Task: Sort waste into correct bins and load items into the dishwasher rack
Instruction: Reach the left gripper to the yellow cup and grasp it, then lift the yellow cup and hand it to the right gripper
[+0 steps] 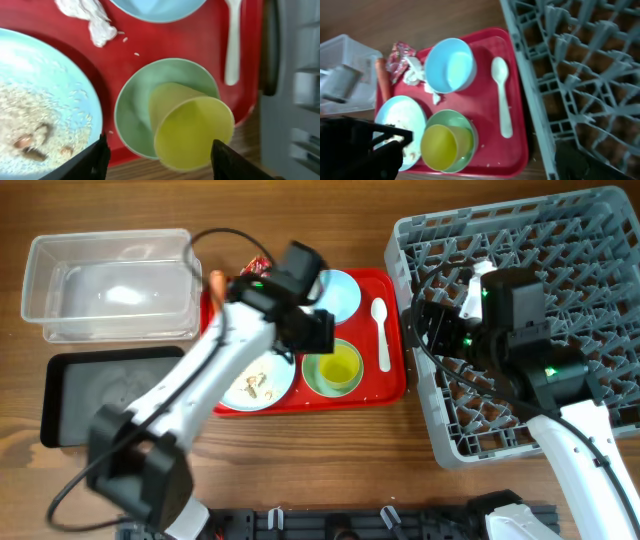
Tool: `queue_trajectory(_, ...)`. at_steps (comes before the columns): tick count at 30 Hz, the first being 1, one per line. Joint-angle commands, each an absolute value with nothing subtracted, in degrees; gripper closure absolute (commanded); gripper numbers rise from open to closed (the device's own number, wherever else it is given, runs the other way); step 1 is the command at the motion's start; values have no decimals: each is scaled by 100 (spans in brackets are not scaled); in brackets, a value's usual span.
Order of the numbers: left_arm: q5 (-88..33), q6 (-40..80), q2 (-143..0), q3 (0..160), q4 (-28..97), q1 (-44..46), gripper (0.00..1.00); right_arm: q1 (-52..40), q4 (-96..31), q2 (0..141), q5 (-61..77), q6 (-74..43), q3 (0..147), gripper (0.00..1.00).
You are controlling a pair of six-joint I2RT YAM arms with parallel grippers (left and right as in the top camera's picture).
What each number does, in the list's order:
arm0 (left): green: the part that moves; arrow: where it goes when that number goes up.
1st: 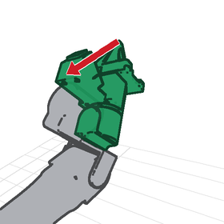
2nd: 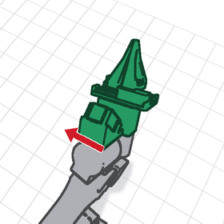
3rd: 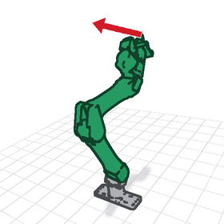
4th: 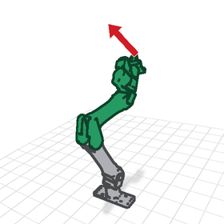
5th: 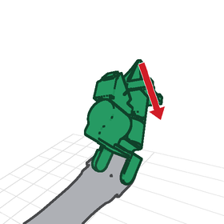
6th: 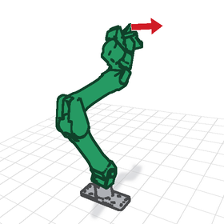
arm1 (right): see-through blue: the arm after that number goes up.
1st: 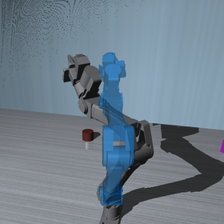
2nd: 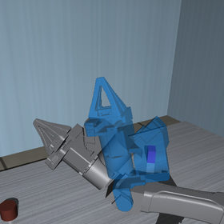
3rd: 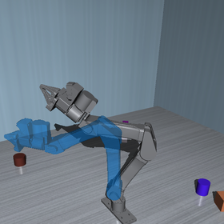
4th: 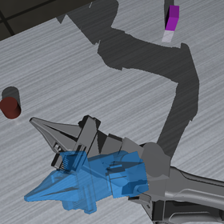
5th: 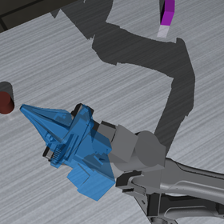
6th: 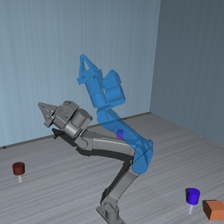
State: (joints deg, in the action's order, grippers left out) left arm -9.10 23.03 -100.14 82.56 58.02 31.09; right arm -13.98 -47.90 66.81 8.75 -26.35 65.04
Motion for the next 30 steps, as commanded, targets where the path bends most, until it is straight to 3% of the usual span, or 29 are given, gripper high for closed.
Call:
queue_trajectory(1,-493,2314,-10523,8315,5636,3354,43,-1378,-4934,6676,576,-2731,6632,0)
queue_trajectory(10,-416,2314,-10943,8318,5483,3417,96,-1380,-5041,6689,580,-2718,6632,0)
queue_trajectory(18,-576,2359,-10541,8709,6219,3100,96,-1380,-5019,6692,578,-2714,6632,0)
queue_trajectory(21,-1151,2346,-9950,8764,6388,2571,96,-1380,-5019,6692,613,-2696,6632,0)
queue_trajectory(24,-2473,1997,-9489,8764,6257,1839,96,-1380,-4923,6692,950,-2536,6632,0)
queue_trajectory(30,-6099,1514,-9301,8742,6250,399,96,-1380,-3710,6705,3813,-1033,6630,5)
